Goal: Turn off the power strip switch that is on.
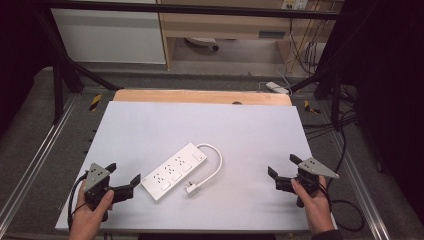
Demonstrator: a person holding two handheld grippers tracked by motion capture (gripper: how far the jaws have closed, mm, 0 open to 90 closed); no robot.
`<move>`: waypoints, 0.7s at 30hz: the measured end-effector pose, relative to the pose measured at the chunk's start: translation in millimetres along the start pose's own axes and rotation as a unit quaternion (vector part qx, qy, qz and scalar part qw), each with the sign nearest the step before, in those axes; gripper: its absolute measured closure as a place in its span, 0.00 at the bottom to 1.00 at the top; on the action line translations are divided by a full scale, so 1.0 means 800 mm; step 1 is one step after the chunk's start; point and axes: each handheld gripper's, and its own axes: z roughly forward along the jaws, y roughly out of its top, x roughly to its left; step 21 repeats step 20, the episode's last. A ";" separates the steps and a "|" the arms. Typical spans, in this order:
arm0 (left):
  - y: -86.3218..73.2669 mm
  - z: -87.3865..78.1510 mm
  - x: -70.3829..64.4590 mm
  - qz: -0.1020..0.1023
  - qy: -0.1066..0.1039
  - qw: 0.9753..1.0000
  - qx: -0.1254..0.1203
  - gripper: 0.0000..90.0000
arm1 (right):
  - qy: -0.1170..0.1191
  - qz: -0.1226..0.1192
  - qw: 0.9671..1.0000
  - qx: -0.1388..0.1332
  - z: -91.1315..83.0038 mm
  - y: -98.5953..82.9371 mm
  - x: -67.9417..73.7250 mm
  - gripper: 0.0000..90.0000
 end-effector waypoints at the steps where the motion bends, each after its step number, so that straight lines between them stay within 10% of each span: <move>1: 0.000 0.000 0.000 0.000 0.000 1.000 0.001 0.06 | 0.001 0.002 1.000 0.001 0.001 -0.001 0.000 0.04; 21: 0.000 0.001 -0.002 0.003 -0.005 1.000 0.003 0.06 | 0.050 -0.029 0.997 0.054 0.039 -0.019 0.032 0.04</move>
